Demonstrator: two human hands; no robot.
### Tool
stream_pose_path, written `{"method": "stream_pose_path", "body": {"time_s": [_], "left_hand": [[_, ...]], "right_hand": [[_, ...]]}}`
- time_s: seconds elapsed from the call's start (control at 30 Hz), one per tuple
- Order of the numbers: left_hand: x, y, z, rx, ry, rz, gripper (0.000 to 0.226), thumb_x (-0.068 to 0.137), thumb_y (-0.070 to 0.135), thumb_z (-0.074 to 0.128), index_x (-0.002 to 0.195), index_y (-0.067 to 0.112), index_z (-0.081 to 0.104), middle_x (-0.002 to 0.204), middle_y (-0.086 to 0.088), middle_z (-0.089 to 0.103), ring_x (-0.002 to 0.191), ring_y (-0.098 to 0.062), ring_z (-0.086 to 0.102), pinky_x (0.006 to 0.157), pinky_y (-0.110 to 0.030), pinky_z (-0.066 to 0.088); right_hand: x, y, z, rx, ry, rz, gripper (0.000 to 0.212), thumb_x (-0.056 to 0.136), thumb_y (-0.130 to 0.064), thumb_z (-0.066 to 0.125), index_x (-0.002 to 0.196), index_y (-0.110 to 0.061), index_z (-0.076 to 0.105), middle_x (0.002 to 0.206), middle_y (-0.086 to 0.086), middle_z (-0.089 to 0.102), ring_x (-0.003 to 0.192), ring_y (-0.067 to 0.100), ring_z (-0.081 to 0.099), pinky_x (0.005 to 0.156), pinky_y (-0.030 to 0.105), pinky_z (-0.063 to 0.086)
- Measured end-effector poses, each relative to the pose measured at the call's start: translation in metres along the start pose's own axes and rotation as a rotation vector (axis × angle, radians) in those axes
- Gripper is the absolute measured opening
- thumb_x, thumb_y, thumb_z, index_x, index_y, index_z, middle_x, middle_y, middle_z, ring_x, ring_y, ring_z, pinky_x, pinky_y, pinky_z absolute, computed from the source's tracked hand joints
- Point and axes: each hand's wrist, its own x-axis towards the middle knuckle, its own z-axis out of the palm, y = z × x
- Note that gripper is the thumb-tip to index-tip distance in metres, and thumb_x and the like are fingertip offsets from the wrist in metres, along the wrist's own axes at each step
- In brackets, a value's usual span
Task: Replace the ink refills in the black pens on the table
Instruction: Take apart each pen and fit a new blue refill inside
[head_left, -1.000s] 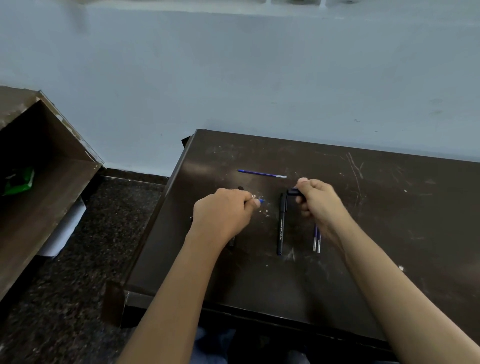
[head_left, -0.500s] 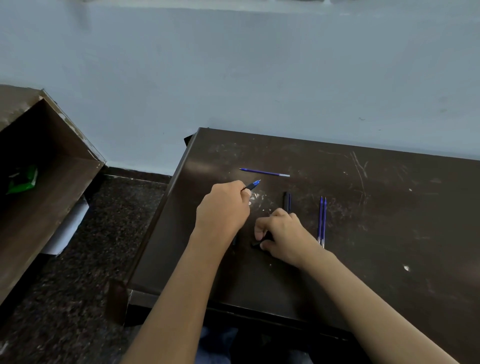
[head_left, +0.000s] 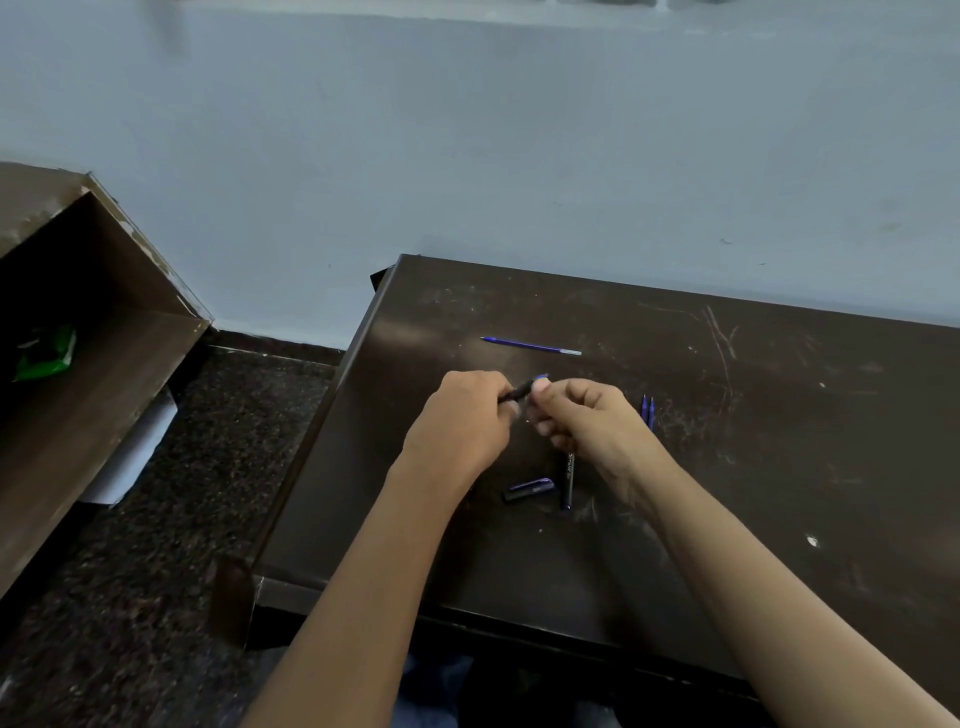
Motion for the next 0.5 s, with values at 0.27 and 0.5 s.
{"method": "stream_pose_path", "body": {"time_s": [0.27,0.5], "left_hand": [[0.0,0.01,0.003,-0.059,-0.148,-0.023,0.029,0.096,0.029,0.048,0.095,0.005,0.064,0.094,-0.009,0.068,0.081,-0.017,0.063,0.073,-0.03,0.051],[0.004,0.019,0.005,-0.203,-0.191,-0.144,0.04,0.099,0.035,0.037,0.085,0.011,0.065,0.085,-0.007,0.06,0.075,-0.014,0.054,0.075,-0.03,0.045]], "right_hand": [[0.003,-0.001,-0.003,0.326,-0.058,0.167,0.018,0.087,-0.022,0.066,0.074,-0.012,0.06,0.07,0.002,0.054,0.049,0.001,0.043,0.05,0.015,0.036],[0.004,-0.002,-0.006,0.46,-0.11,0.107,0.016,0.09,-0.014,0.059,0.077,-0.009,0.064,0.07,0.004,0.055,0.053,0.005,0.044,0.051,0.014,0.039]]}}
